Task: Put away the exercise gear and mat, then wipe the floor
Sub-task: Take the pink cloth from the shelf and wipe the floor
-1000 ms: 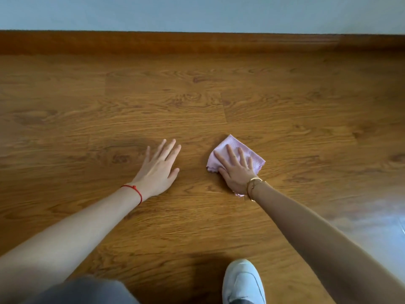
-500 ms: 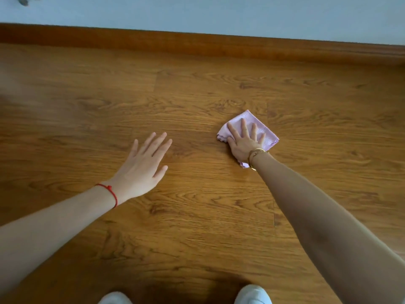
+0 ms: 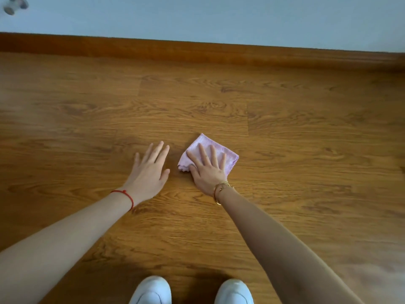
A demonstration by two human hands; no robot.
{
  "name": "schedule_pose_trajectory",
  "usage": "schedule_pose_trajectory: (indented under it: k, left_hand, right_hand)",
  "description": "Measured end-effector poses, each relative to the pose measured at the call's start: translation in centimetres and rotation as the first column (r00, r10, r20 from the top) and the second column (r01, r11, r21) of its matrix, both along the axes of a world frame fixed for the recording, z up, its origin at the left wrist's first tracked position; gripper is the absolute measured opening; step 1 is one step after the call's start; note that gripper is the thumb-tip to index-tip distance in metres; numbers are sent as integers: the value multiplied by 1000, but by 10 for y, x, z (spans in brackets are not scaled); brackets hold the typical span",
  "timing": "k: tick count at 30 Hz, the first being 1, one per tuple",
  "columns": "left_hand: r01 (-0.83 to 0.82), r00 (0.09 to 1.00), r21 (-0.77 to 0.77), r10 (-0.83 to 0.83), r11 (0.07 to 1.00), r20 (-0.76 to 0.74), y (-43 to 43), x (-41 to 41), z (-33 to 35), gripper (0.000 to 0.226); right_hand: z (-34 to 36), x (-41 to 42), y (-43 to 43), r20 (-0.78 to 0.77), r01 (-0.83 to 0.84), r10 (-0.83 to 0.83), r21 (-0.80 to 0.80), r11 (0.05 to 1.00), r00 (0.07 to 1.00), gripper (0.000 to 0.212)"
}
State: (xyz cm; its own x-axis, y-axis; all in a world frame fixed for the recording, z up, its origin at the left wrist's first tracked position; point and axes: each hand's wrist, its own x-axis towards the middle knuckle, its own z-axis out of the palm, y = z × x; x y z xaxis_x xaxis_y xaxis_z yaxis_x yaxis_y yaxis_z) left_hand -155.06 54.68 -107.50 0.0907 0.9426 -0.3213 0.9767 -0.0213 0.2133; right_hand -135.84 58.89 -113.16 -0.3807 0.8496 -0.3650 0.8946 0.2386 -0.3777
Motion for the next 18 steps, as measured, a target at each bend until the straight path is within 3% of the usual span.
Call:
schedule_pose_trajectory:
  k: [8, 18]
  left_hand:
    - [170, 984, -9, -169, 985, 61, 34, 57, -19, 64]
    - [219, 972, 14, -220, 976, 79, 71, 80, -58, 63]
  right_hand:
    - [-5, 108, 29, 42, 332, -332, -1, 943, 943, 52]
    - [-7, 168, 87, 110, 503, -500, -4, 864, 859, 53]
